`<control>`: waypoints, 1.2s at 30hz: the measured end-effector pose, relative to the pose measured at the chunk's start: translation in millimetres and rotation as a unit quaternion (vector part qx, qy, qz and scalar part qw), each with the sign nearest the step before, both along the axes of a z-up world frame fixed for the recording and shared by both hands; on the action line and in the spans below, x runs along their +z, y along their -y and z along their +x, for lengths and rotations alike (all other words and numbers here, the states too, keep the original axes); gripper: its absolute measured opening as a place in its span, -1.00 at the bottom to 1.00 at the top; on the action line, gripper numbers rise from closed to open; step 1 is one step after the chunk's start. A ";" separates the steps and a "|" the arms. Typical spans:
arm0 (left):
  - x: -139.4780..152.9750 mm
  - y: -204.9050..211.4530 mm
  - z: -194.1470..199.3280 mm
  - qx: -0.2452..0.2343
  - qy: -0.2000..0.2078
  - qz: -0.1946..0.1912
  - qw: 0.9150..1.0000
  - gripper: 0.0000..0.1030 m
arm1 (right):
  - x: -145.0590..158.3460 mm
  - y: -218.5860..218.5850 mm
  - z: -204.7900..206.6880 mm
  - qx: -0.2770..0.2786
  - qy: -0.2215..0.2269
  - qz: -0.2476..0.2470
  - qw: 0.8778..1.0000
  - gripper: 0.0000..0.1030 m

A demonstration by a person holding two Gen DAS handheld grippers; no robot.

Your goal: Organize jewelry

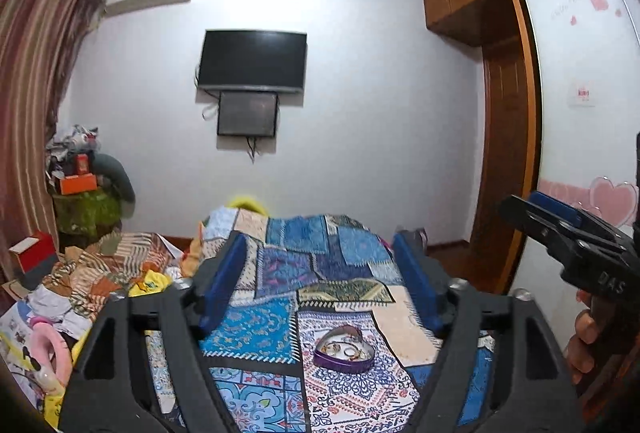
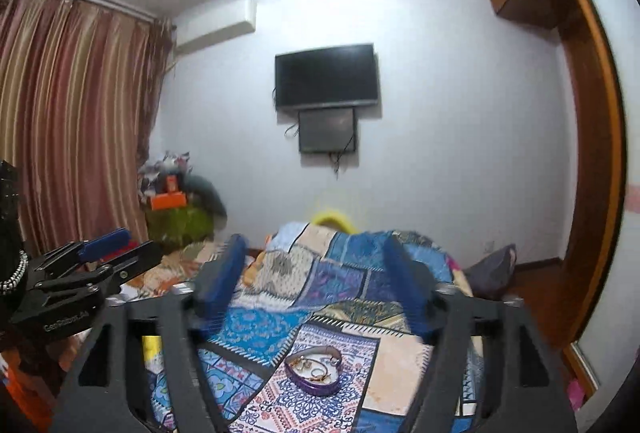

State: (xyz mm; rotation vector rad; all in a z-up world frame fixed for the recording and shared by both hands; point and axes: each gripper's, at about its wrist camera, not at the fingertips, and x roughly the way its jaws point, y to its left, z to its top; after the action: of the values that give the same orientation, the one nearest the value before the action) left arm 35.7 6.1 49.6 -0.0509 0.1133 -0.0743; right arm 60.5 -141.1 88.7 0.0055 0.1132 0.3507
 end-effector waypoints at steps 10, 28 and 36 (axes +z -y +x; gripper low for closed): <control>-4.1 -2.5 -6.7 0.028 -0.003 -0.001 1.000 0.78 | -4.8 -2.2 6.1 -0.041 -0.011 -0.010 0.999 1.00; -7.9 -0.5 -7.5 0.030 -0.012 -0.001 0.999 0.78 | -10.3 5.6 -5.9 -0.028 -0.024 -0.009 0.999 1.00; -9.6 3.5 -6.3 0.022 -0.017 0.004 1.000 0.78 | -9.0 7.6 -6.1 -0.025 -0.029 -0.009 0.999 1.00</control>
State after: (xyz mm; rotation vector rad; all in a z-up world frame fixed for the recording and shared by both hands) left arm 29.4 2.7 40.0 -0.0457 0.1465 -0.0291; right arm 54.4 -148.7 79.7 0.0012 0.1743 0.3006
